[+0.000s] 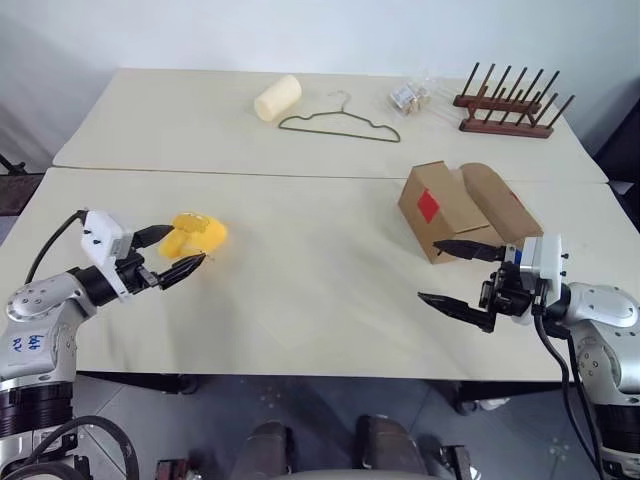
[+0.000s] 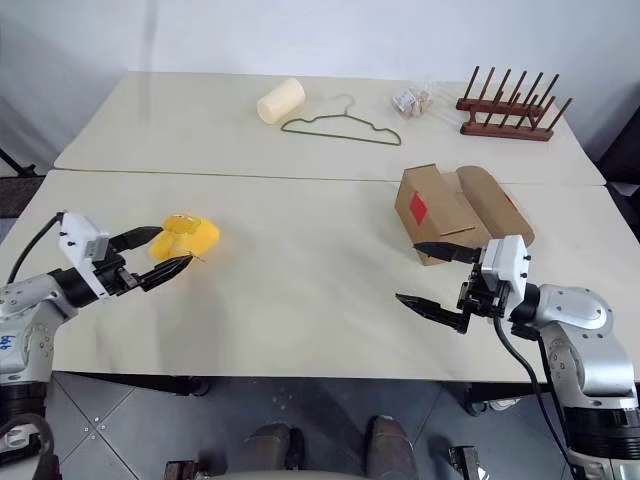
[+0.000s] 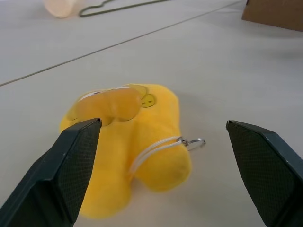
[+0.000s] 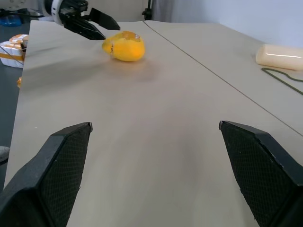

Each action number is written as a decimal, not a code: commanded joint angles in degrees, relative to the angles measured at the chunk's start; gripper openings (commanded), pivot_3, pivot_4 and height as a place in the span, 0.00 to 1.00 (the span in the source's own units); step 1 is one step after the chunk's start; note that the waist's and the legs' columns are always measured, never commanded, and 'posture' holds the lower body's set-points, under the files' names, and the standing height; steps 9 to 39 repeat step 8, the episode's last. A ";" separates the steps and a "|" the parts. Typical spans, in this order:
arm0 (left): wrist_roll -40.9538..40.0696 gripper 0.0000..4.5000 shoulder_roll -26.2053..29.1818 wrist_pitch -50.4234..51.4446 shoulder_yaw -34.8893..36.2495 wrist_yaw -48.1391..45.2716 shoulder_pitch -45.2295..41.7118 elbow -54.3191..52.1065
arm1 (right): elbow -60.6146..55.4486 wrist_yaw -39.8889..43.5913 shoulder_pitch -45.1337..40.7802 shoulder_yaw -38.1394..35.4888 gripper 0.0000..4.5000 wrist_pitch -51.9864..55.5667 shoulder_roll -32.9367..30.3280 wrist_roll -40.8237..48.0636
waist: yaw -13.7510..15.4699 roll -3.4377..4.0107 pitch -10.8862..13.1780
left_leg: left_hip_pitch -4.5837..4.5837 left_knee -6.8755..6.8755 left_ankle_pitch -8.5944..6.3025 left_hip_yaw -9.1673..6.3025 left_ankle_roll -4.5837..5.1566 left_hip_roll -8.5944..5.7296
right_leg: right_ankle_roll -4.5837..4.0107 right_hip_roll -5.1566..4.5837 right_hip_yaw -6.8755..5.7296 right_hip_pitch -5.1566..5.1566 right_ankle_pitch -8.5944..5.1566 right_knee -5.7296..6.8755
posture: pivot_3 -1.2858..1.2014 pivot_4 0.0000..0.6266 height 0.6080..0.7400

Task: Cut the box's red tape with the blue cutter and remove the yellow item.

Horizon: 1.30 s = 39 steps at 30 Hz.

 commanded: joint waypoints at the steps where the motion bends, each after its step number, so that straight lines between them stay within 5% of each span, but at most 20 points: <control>1: -1.73 1.00 3.73 -0.70 7.29 -2.53 8.94 -8.46 | -2.21 1.62 1.85 -3.59 1.00 0.28 -2.55 2.05 | -0.08 0.00 0.00 | 0.00 -0.02 0.00 -0.01 0.00 0.04 | 0.00 -0.01 0.00 -0.01 0.00 0.01 | 0.52 0.24 1.00; 7: -1.98 1.00 3.34 -2.40 14.24 -2.64 21.84 -14.48 | -0.89 7.29 5.16 -4.89 1.00 -1.85 -6.74 1.53 | 0.72 0.00 0.00 | 0.01 -0.02 -0.04 -0.03 0.06 0.15 | -0.02 -0.13 -0.02 0.12 -0.01 -0.19 | 0.52 0.24 1.00; 39: -2.09 1.00 3.14 -2.77 14.63 -2.04 21.91 -13.89 | -0.52 7.44 5.15 -5.00 1.00 -2.00 -6.83 1.49 | 0.72 0.00 0.00 | 0.02 -0.02 -0.03 -0.02 0.09 0.13 | -0.02 -0.16 -0.02 0.14 -0.01 -0.21 | 0.52 0.24 1.00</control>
